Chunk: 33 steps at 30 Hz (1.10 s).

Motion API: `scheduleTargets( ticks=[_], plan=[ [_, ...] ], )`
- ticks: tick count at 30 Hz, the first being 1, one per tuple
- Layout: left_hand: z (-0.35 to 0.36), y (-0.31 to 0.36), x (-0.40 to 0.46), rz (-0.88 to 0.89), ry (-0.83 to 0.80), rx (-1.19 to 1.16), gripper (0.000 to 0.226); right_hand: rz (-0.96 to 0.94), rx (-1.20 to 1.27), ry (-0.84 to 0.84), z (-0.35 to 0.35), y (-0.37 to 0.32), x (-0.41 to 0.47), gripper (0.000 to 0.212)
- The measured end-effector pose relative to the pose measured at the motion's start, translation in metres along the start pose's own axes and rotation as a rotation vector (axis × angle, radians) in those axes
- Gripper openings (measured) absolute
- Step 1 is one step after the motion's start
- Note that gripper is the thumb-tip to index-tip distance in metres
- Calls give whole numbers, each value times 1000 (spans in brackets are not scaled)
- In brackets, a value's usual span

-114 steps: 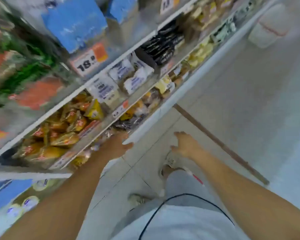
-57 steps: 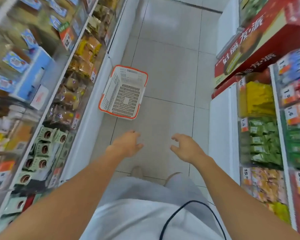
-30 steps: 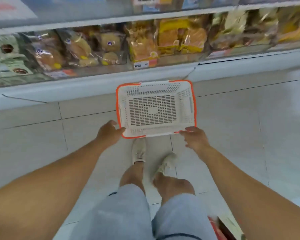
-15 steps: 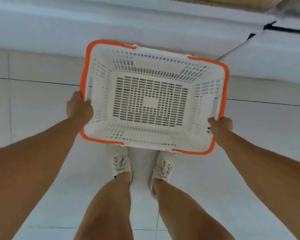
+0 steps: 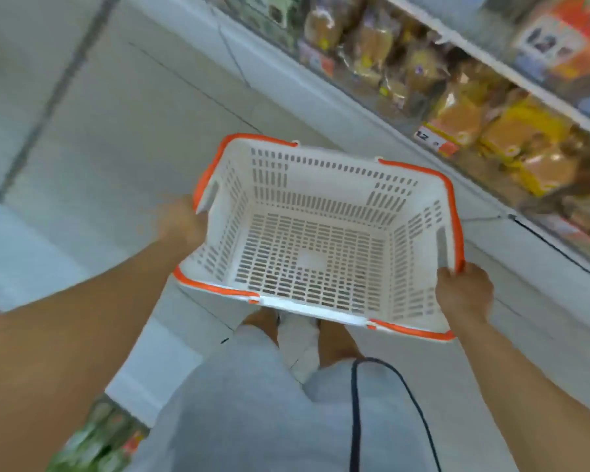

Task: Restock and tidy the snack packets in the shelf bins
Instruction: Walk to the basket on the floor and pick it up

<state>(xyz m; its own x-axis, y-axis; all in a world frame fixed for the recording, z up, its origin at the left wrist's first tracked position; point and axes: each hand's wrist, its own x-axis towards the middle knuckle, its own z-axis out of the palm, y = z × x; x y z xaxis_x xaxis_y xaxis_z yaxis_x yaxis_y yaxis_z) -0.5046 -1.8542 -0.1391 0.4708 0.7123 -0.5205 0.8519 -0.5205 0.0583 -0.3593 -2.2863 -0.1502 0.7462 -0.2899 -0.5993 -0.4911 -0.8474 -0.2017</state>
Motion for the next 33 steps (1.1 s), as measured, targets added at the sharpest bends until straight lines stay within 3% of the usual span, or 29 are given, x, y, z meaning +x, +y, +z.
scheduleTargets(
  ticks=[6, 14, 20, 26, 33],
  plan=[
    [-117, -122, -54, -136, 266, -303, 34, -361, 105, 72, -15, -173, -111, 47],
    [-215, -281, 0, -346, 450, -724, 35, -805, 84, 89, 50, -432, -230, 41],
    [-306, -359, 95, -389, 508, -827, 35, -888, 101, 89, 97, -580, -291, 32],
    [-385, -412, 213, -404, 472, -869, 34, -951, 111, 66, 164, -745, -296, 26],
    [-482, -476, 320, -517, 480, -830, 28, -1038, 84, -68, 233, -939, -319, 22]
  ],
)
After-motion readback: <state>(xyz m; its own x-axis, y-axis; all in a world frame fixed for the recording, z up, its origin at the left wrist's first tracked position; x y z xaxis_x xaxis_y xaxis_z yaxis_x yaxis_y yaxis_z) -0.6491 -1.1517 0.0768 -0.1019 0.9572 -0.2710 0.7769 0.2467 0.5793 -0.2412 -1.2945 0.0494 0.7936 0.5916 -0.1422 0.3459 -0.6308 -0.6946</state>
